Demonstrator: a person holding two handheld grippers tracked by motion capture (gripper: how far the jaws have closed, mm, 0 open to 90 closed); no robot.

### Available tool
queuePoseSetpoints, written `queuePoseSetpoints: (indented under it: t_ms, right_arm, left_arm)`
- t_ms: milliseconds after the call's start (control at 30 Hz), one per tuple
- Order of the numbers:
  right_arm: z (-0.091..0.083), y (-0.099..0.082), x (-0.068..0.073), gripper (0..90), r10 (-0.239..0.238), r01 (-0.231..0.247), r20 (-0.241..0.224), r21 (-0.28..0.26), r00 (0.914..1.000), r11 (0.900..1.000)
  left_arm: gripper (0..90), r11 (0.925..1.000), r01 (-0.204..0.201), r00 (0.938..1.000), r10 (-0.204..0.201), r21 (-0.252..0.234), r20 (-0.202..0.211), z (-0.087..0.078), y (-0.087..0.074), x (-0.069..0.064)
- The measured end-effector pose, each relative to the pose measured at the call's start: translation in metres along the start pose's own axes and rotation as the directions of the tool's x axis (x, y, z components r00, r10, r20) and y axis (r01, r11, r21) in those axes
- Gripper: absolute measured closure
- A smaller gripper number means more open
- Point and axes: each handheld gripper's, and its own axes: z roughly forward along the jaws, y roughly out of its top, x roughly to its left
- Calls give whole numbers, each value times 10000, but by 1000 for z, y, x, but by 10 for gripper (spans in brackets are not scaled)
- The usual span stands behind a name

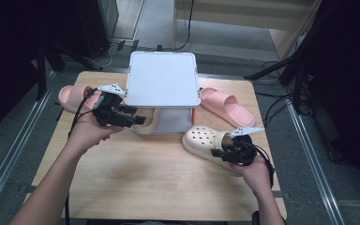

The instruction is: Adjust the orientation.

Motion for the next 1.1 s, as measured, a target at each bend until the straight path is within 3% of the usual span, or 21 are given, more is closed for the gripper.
queuePoseSetpoints:
  t_ms: [133,233,333,500,667,900,1100]
  right_arm:
    - [12,4,-7,726,452,-435,-404,404,9982,9982]
    - [13,7,-6,763,155,-131,-446,532,9989,9985]
    - [10,10,-5,779,165,-151,-567,241,9983,9996]
    - [7,21,-2,782,1024,-1013,-1136,156,9882,9947]
    - [12,29,14,781,411,-383,-1205,255,9919,9989]
    - [26,40,43,780,-429,461,-1356,201,9898,9987]
    - [38,43,60,780,-567,625,-1396,377,9886,9973]
  left_arm:
    - [433,10000,27,10000,-28,46,42,-1,-3,0]
    - [433,10000,57,10000,-57,79,18,-1,-4,0]
    - [436,9999,150,9999,-150,35,-50,-4,-6,0]
    - [503,9986,522,9985,-524,109,147,-8,-8,1]
    - [559,9988,476,9989,-476,149,13,-10,-11,-1]
    - [676,9995,320,9992,-320,-21,-258,-9,-16,-9]
    - [687,9994,353,9989,-351,56,-316,-4,-28,-15]
